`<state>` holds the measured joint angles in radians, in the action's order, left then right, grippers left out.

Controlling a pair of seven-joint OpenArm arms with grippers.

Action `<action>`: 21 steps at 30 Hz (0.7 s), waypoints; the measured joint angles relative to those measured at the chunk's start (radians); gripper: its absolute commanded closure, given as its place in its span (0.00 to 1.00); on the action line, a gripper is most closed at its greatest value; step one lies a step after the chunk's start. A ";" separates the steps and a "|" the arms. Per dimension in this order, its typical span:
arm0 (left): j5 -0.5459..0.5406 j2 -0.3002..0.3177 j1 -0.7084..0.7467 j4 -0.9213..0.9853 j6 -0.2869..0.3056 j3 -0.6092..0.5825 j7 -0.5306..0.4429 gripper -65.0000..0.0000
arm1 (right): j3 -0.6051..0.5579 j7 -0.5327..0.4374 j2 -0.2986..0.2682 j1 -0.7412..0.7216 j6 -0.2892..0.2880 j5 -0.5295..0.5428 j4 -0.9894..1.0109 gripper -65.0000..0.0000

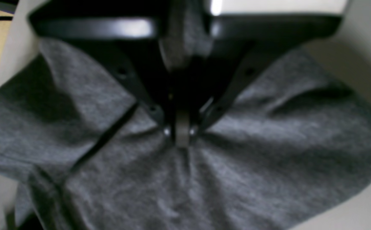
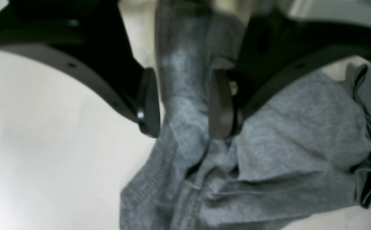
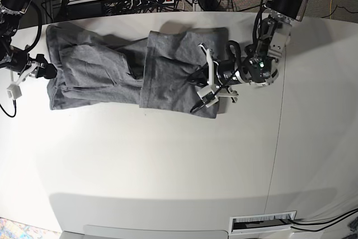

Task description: Fold the T-shirt properly

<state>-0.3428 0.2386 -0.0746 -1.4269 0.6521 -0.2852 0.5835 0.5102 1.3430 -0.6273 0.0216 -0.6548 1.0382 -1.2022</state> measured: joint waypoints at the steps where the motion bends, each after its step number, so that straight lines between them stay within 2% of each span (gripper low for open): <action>1: 0.003 0.000 0.000 0.000 0.000 0.000 -0.004 1.00 | 0.000 0.006 0.000 0.000 0.000 0.000 0.000 0.55; 3: 0.004 0.000 0.002 0.000 0.000 0.000 -0.008 1.00 | 0.000 0.018 0.000 0.000 0.000 -0.005 0.000 0.50; 15: 0.005 0.000 0.002 0.000 0.000 0.000 -0.008 1.00 | -0.001 -0.006 0.003 0.000 -0.001 -0.030 0.000 0.50; 19: 0.006 0.000 0.002 0.000 0.000 0.000 -0.008 1.00 | 0.000 -0.034 0.053 0.000 -0.001 -0.098 0.000 0.50; 21: 0.006 0.000 0.002 0.000 0.000 0.000 -0.009 1.00 | 0.000 -0.043 0.073 -0.002 -0.001 -0.084 -0.001 0.50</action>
<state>-0.3370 0.2382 -0.0731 -1.4269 0.6518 -0.2852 0.5743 0.5102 1.2995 -0.5545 0.0193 -0.6559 0.9546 -1.2034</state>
